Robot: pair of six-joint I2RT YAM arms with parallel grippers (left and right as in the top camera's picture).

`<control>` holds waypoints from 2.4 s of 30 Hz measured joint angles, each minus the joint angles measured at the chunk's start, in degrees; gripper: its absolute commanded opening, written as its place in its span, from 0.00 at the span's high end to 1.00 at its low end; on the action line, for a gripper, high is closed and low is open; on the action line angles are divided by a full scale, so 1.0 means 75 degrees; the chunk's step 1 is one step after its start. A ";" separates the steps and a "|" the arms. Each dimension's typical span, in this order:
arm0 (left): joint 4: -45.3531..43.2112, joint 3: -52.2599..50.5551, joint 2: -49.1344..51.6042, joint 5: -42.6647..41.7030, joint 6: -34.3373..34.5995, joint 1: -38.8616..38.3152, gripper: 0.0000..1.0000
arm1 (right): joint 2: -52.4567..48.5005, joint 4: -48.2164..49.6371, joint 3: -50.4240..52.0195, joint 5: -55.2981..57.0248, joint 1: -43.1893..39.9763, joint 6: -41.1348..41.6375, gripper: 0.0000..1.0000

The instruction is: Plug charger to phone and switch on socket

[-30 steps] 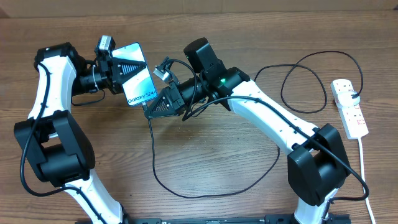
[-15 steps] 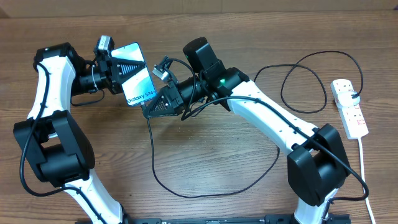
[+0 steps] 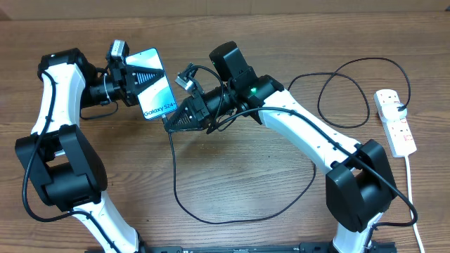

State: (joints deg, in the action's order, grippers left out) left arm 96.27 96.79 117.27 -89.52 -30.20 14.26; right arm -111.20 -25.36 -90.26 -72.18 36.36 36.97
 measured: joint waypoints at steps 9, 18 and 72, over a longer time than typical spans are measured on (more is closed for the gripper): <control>-0.0003 0.0000 0.0000 0.0000 -0.0003 0.0000 0.96 | 0.0000 -0.0020 0.0000 0.0058 0.0000 0.0015 0.96; -0.0006 0.0000 0.0000 0.0000 -0.0003 0.0003 0.96 | 0.0000 0.0012 0.0000 0.0076 0.0000 0.0064 0.96; 0.0015 0.0000 0.0000 0.0009 0.0000 0.0003 0.96 | 0.0000 0.0294 0.0000 0.0259 0.0052 0.0073 0.96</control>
State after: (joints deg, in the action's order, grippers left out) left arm 96.38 96.79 117.27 -89.45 -30.20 14.28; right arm -111.20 -23.16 -90.26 -70.24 36.75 37.52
